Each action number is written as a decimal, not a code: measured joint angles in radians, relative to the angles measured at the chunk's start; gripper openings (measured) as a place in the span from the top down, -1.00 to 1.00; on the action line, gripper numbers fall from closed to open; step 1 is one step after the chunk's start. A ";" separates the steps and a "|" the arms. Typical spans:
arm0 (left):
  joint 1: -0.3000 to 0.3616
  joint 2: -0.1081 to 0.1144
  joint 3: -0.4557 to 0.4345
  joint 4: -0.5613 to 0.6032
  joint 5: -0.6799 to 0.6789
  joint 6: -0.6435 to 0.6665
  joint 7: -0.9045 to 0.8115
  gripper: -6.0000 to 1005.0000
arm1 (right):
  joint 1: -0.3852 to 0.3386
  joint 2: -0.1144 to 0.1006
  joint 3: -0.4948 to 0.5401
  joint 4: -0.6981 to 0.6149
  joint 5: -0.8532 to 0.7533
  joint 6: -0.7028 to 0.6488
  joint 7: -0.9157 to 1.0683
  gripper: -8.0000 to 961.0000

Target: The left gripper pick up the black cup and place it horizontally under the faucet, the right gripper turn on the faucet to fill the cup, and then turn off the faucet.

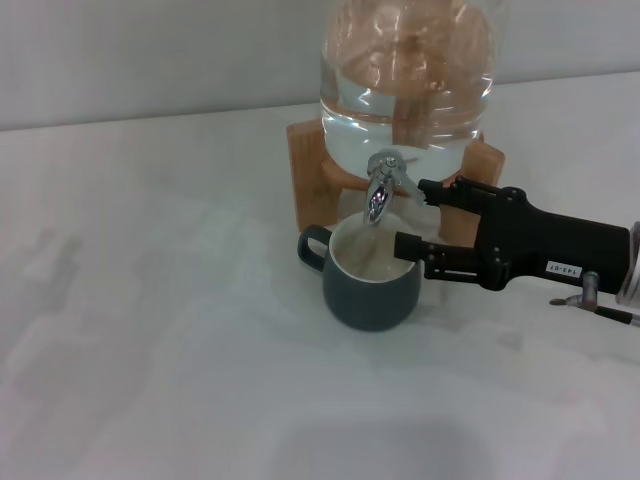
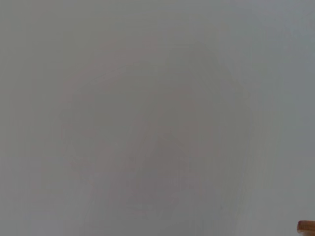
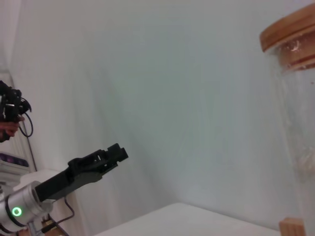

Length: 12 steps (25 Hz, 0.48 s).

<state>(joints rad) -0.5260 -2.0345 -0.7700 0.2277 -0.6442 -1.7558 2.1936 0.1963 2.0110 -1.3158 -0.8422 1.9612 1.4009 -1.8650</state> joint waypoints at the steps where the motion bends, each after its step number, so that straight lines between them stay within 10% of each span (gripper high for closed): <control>1: 0.000 -0.001 0.000 0.000 0.000 0.000 0.000 0.21 | 0.000 0.000 0.000 0.000 0.000 0.002 0.000 -0.78; 12: 0.008 -0.002 0.000 0.001 0.000 -0.007 0.000 0.21 | -0.025 -0.011 0.098 0.023 0.002 0.031 0.000 -0.78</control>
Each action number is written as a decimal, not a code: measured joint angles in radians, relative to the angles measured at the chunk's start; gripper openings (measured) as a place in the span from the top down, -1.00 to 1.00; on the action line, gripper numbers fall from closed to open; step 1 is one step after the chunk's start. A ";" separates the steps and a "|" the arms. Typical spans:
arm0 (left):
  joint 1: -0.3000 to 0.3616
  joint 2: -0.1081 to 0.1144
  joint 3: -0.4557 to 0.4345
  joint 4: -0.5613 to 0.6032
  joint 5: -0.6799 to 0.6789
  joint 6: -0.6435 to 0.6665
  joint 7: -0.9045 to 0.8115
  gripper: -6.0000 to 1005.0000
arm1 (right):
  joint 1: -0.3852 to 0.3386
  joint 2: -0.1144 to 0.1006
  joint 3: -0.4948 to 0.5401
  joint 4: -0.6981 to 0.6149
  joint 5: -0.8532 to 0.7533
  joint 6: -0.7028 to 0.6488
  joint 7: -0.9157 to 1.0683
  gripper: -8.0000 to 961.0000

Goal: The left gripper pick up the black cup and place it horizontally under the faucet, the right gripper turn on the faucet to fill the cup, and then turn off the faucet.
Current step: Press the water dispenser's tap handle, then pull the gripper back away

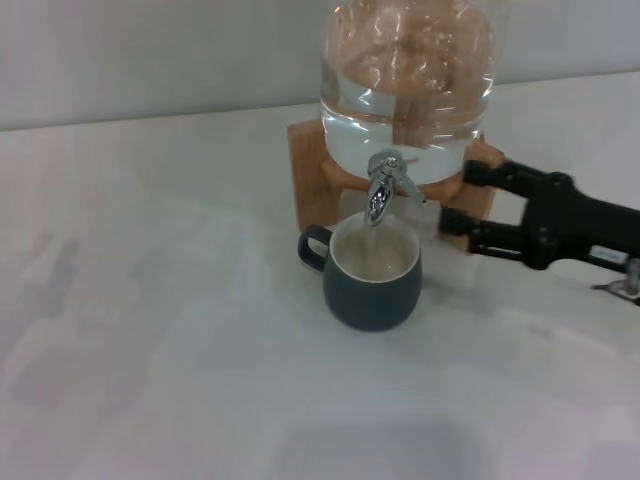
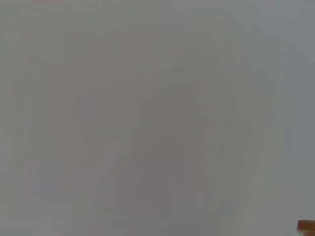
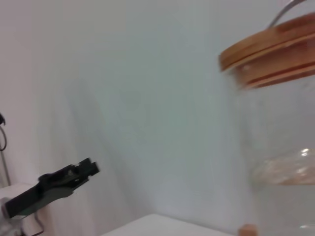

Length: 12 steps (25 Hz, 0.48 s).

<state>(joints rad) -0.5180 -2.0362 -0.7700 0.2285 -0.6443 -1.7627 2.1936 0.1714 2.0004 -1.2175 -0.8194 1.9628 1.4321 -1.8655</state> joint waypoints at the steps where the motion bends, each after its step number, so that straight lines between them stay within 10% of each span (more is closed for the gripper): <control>1: 0.003 0.000 0.000 0.000 0.000 -0.001 0.000 0.21 | -0.007 -0.003 0.022 0.001 -0.004 0.022 0.000 -0.78; 12: -0.008 0.005 0.000 0.016 0.000 0.005 -0.009 0.21 | -0.065 0.007 0.027 -0.010 -0.084 0.229 -0.013 -0.78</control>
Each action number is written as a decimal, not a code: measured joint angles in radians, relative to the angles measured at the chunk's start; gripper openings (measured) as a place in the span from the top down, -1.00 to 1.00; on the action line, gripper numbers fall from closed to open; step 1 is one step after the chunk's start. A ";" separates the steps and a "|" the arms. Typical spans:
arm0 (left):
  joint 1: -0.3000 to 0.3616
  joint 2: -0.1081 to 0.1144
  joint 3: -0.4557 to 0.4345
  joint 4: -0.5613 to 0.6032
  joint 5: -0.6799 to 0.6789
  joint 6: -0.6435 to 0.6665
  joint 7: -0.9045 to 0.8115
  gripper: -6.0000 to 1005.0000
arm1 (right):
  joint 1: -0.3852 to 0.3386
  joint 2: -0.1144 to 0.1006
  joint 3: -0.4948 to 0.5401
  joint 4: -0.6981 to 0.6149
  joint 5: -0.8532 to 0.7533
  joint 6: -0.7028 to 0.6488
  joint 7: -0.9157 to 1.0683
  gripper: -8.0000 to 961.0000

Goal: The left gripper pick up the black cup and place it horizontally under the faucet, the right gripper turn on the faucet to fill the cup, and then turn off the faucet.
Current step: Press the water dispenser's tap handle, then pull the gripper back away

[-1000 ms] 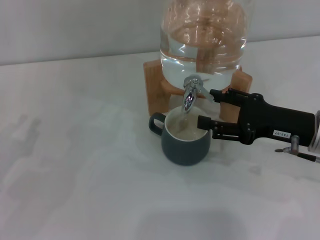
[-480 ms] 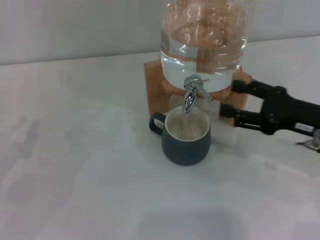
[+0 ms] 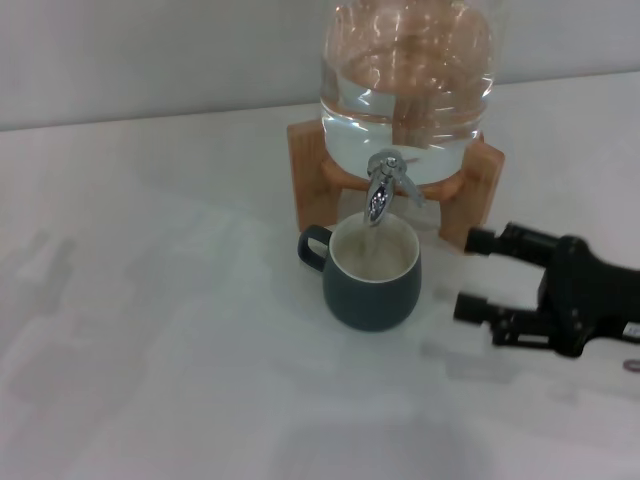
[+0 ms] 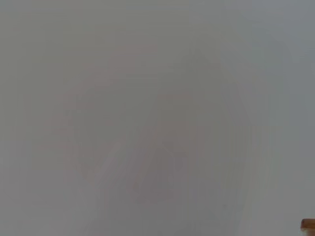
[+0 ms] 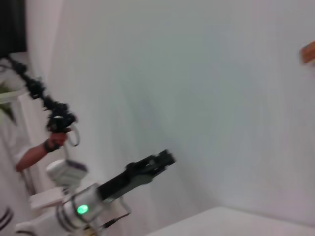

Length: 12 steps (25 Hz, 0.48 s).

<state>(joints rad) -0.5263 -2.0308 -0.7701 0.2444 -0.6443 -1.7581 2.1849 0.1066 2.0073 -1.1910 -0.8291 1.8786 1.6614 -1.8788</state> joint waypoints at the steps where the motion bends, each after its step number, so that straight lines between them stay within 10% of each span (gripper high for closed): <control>1: 0.000 0.001 0.000 0.000 0.000 -0.004 -0.001 0.21 | 0.001 0.000 -0.014 0.000 0.000 0.000 -0.001 -0.78; 12: 0.008 0.002 0.000 0.001 -0.012 -0.029 -0.014 0.20 | 0.023 0.005 -0.130 0.015 0.074 -0.091 -0.058 -0.78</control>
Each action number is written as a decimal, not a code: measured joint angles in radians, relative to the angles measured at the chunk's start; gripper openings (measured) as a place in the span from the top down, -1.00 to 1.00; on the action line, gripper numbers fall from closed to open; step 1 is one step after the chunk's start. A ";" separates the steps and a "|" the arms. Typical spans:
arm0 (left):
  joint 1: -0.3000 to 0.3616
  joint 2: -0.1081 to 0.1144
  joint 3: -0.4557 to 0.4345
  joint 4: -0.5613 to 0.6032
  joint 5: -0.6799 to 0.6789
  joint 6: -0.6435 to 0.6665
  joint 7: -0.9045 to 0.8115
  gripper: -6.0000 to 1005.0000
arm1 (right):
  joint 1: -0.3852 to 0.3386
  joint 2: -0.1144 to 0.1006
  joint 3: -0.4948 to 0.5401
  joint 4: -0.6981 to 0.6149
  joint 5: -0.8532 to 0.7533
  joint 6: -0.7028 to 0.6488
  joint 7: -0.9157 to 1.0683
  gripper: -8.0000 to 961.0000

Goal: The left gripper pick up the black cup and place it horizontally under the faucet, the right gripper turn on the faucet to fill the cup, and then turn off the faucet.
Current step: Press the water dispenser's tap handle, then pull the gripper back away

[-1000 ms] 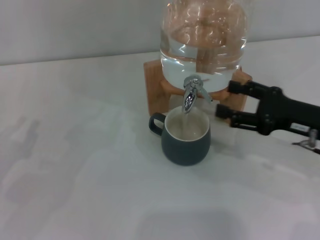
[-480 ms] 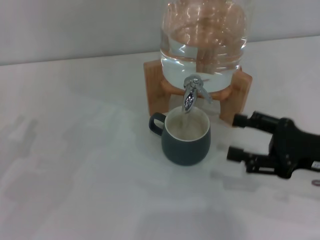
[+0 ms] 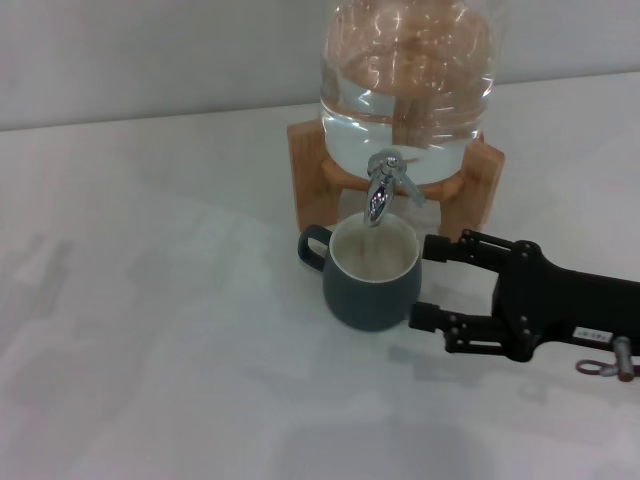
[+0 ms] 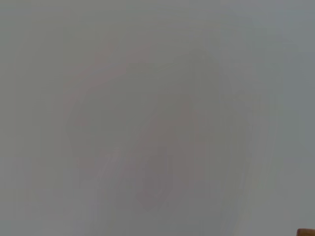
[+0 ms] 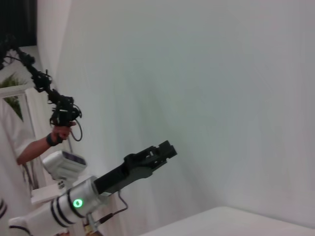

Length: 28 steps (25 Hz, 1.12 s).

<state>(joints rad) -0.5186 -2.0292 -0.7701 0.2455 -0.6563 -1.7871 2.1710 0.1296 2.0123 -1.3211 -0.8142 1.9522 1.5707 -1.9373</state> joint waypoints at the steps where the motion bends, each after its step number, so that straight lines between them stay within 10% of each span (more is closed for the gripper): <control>1: 0.001 0.000 0.000 0.000 0.000 -0.001 0.000 0.20 | 0.000 0.000 -0.016 0.000 0.013 -0.015 -0.007 -0.78; 28: 0.006 -0.009 0.000 0.000 0.007 -0.005 0.004 0.20 | 0.057 -0.001 -0.125 -0.014 0.109 -0.198 -0.037 -0.78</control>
<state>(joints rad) -0.5125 -2.0387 -0.7701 0.2456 -0.6494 -1.7918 2.1752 0.1862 2.0116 -1.4465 -0.8283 2.0612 1.3731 -1.9743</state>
